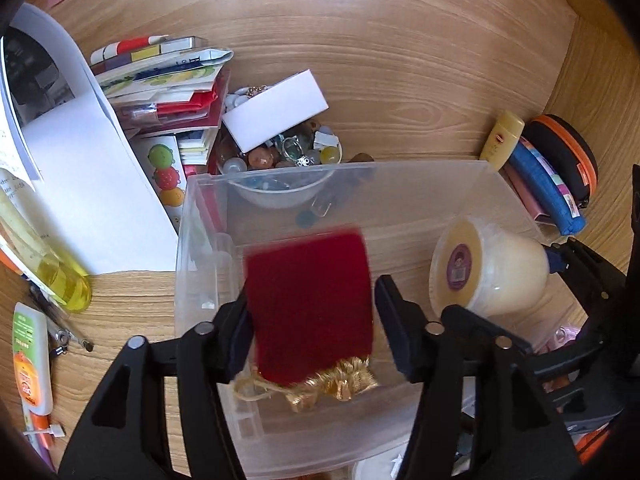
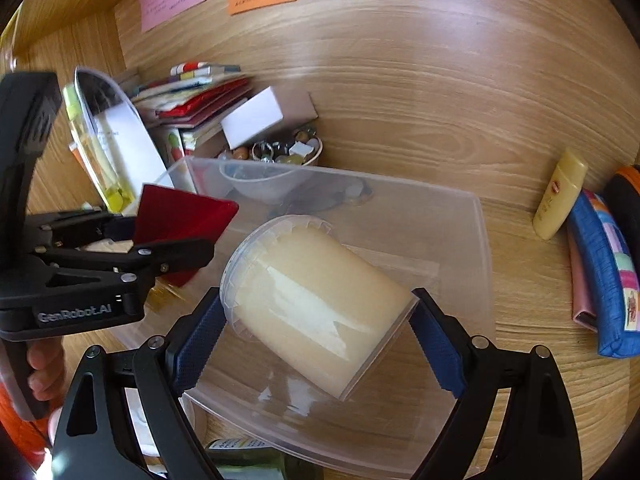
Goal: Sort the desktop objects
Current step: 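Drop the red pouch into the clear bin with the left gripper while the right drops the tub, then move the left gripper to the light-blue bottle while the right approaches the pink rope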
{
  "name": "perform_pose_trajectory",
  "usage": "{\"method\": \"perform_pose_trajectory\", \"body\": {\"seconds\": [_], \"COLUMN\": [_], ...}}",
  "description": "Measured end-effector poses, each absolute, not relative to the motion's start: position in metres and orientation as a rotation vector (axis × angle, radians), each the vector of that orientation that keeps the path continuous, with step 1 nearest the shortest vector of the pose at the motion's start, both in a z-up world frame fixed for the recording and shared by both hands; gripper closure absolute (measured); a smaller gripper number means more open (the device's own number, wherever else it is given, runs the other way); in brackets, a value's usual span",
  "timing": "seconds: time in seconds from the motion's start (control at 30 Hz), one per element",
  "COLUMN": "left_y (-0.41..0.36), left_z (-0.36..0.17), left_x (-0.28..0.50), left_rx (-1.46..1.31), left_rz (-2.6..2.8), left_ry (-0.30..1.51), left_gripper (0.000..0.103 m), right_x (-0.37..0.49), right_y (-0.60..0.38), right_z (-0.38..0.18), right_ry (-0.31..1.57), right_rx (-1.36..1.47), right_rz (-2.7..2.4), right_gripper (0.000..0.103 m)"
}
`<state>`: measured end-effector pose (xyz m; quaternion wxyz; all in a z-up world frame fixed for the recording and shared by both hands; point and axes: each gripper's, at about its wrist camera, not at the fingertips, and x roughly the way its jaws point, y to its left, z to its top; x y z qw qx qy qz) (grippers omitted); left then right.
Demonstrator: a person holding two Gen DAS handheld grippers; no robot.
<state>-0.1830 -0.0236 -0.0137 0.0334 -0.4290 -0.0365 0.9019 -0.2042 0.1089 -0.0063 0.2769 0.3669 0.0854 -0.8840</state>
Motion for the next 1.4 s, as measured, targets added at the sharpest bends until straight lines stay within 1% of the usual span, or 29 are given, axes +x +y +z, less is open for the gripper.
{"method": "perform_pose_trajectory", "body": {"seconds": [0.07, 0.2, 0.53, 0.57, 0.6, 0.67, 0.73, 0.8, 0.87, 1.27, 1.4], "left_y": [-0.024, -0.021, -0.023, -0.024, -0.025, -0.027, -0.028, -0.027, -0.025, -0.019, -0.024], "left_z": [-0.013, -0.008, 0.021, 0.027, 0.032, 0.042, 0.048, 0.054, 0.056, 0.046, 0.038], "left_x": [-0.183, -0.182, -0.161, -0.156, -0.153, -0.142, -0.135, -0.126, -0.118, -0.071, -0.058], "left_rx": [-1.311, -1.279, -1.106, -1.067, -1.049, -0.985, -0.953, -0.936, -0.930, -0.968, -1.004], "left_rz": [2.774, 2.772, 2.837, 2.852, 2.864, 2.896, 2.906, 2.921, 2.930, 2.983, 2.953], "left_ry": [-0.122, -0.104, -0.048, -0.048, -0.047, -0.058, -0.059, -0.044, -0.025, 0.039, -0.002], "left_gripper": [0.038, 0.038, 0.037, 0.034, 0.022, 0.012, 0.012, 0.011, 0.011, 0.011, 0.011], "right_x": [-0.205, -0.203, -0.179, -0.179, -0.178, -0.174, -0.169, -0.161, -0.154, -0.108, -0.095], "right_y": [0.106, 0.104, 0.101, 0.102, 0.104, 0.108, 0.113, 0.120, 0.128, 0.172, 0.185], "right_z": [-0.008, -0.007, 0.016, 0.019, 0.022, 0.029, 0.034, 0.041, 0.045, 0.045, 0.042], "right_ry": [0.231, 0.234, 0.282, 0.279, 0.276, 0.271, 0.269, 0.277, 0.278, 0.333, 0.369], "right_rx": [0.993, 1.005, 0.861, 0.854, 0.849, 0.839, 0.819, 0.791, 0.769, 0.740, 0.743], "right_rz": [-2.369, -2.345, -2.381, -2.390, -2.400, -2.411, -2.422, -2.439, -2.454, -2.505, -2.526], "right_gripper": [0.014, 0.013, 0.011, 0.010, 0.010, 0.010, 0.009, 0.005, 0.005, 0.004, 0.004]}}
